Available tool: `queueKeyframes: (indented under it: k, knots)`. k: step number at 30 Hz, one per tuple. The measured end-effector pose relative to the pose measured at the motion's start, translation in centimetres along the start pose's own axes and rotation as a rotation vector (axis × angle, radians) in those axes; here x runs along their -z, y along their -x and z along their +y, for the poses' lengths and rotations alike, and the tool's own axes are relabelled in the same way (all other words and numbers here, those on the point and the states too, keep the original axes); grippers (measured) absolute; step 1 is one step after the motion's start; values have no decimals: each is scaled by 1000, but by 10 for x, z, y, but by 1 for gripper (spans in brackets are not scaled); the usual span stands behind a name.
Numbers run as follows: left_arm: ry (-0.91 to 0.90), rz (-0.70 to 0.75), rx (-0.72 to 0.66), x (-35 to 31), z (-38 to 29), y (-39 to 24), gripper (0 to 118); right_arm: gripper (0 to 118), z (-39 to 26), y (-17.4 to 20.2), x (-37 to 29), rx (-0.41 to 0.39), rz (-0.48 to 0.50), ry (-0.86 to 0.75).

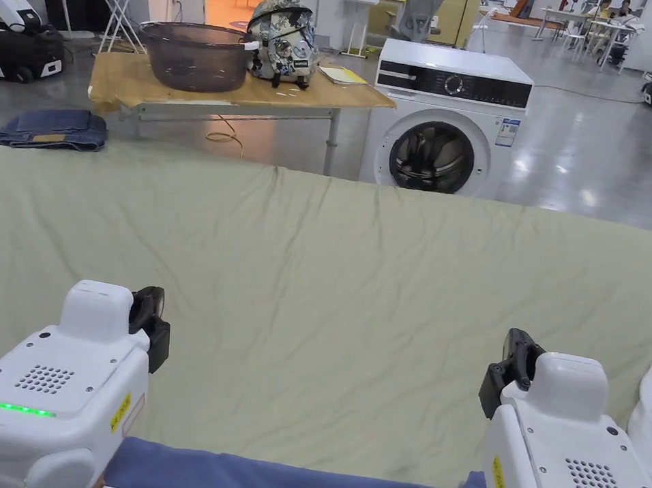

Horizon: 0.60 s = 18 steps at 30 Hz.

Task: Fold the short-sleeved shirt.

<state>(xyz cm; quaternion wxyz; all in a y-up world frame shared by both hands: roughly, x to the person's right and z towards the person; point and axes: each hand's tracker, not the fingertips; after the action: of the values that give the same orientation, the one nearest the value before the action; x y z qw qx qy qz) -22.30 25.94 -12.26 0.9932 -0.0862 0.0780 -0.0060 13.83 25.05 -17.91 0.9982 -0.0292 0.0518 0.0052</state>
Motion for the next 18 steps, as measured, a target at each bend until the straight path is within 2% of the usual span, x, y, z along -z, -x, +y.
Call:
queueKeyframes:
  k: [6, 15, 16, 18]
  knots:
    - [46, 25, 10, -5, 0, 27, 0, 0, 2, 3, 4, 3, -3, -9]
    - [584, -129, -122, 15, -43, 124, 0, 0, -6, -5, 13, -32, 10, 38]
    - [623, -144, -160, 14, -48, 129, 4, 0, -7, -6, 14, -36, 9, 44]
    - [688, -210, -281, 15, -67, 151, 29, 0, -11, -8, 15, -40, 10, 58]
